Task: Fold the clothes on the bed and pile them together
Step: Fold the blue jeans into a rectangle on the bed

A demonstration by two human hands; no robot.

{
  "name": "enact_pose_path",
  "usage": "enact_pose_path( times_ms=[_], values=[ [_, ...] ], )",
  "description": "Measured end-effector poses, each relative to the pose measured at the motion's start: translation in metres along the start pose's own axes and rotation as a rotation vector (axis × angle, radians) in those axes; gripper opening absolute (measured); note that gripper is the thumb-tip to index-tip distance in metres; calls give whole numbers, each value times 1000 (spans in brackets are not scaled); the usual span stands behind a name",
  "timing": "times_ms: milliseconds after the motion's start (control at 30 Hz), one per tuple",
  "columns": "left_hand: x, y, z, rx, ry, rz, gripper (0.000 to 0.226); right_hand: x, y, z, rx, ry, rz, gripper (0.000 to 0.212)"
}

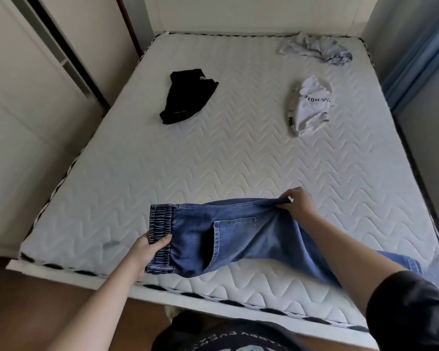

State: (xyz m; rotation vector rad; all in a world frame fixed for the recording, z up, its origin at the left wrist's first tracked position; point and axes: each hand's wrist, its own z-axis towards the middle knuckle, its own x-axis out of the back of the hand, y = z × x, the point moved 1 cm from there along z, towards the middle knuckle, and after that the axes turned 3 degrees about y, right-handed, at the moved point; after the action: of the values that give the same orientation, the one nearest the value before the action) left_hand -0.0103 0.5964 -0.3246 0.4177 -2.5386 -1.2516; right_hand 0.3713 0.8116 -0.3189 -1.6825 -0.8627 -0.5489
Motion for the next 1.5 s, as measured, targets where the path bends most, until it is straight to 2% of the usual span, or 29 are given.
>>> enact_pose_path(
  times_ms=[133,400,533,667,800,1000,1133,1200,1233,1300,1367,1433,1500],
  values=[
    [71,-18,18,30,49,12,23,-62,-51,9,40,-137,-17,16],
    [229,-60,80,99,126,83,23,-210,-157,25,101,-261,-96,15],
    [292,-82,126,127,188,177,30,-289,-202,54,114,-295,-89,14],
    [341,-96,183,63,200,334,40,-367,-232,94,89,-289,-97,12],
    [372,-110,241,32,204,481,47,-429,-243,139,77,-286,-139,10],
    [394,-132,318,-11,213,555,47,-489,-240,188,78,-274,-176,9],
    [397,-143,353,37,344,570,48,-516,-242,210,86,-262,-168,6],
    [394,-144,358,80,439,603,50,-526,-245,213,84,-247,-229,6],
    [392,-142,359,79,507,669,51,-531,-248,210,102,-203,-290,13],
    [380,-136,357,-68,679,893,49,-540,-256,194,173,-58,-365,31],
    [357,-126,356,-368,749,1026,42,-552,-269,164,333,30,-308,40],
    [321,-119,358,-586,613,1087,44,-573,-278,131,539,-2,-285,43],
    [286,-123,366,-666,417,1179,50,-596,-279,109,656,-69,-321,48]
  ],
)
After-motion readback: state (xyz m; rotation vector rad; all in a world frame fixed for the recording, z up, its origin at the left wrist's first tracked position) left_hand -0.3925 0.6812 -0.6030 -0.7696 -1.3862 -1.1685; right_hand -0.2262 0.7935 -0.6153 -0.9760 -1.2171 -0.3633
